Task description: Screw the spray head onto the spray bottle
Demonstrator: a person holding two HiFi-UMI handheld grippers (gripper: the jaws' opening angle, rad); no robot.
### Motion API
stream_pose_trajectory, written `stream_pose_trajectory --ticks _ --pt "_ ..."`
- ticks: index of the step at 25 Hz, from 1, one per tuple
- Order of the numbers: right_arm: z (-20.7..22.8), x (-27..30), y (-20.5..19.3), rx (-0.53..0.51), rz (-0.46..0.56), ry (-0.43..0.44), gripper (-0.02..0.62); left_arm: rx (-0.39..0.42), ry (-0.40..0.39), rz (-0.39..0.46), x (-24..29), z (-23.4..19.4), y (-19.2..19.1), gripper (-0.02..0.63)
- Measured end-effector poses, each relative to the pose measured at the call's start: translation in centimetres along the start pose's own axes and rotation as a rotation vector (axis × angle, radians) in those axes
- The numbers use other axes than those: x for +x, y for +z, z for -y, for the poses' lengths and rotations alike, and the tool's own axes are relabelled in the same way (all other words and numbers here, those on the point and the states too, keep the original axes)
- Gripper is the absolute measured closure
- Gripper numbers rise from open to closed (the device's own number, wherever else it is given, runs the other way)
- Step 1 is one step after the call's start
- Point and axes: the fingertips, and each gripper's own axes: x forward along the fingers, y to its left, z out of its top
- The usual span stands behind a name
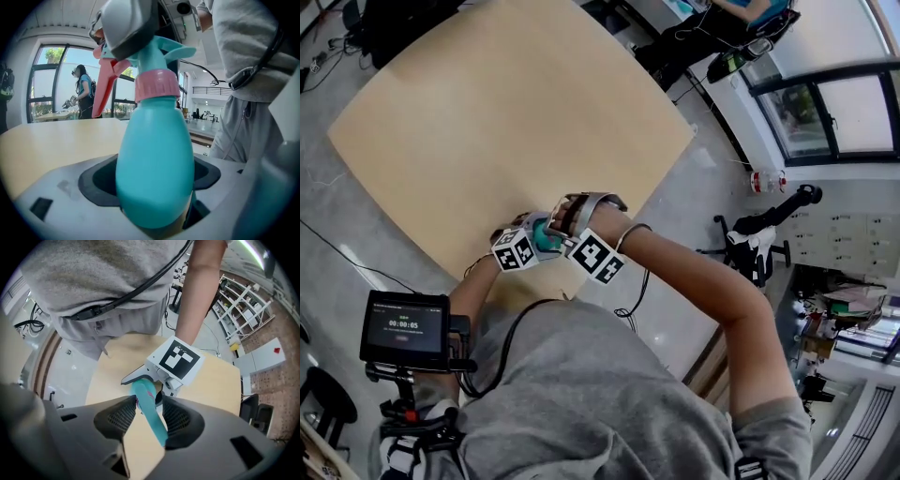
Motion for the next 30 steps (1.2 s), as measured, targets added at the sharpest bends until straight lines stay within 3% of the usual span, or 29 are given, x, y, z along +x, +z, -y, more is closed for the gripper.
stream_pose_trajectory --ticks 7,11,13,17,22,27,30 --pt "-1.4 -0.2 1.1 -0.075 0.013 0.095 0.422 0.033 -0.078 -0.010 0.0 1.1 -0.2 0.196" --pt "-1.7 0.8 1.0 -0.008 -0.004 0.112 0.460 0.040 -0.102 -0.015 0.3 1.5 -0.3 0.196" --pt "-1.4 0.9 0.9 0.142 0.001 0.133 0.462 0.034 -0.100 -0.011 0.3 1.4 -0.2 0.196" --pt "-0.8 0.8 0.4 0.613 0.028 0.160 0.463 -0.008 -0.053 0.010 0.4 1.0 0.0 0.195" --pt "-0.7 0.4 -0.8 1.154 -0.119 -0.003 0.463 -0.089 0.108 0.051 0.6 -0.1 0.7 0.195" --pt "-0.5 0.3 -1.7 1.295 -0.213 -0.180 0.463 -0.222 0.404 0.071 0.0 -2.1 0.9 0.195" --pt "-0.4 0.4 -1.7 1.316 -0.217 -0.222 0.462 -0.272 0.507 0.071 -0.5 -2.8 0.7 0.195"
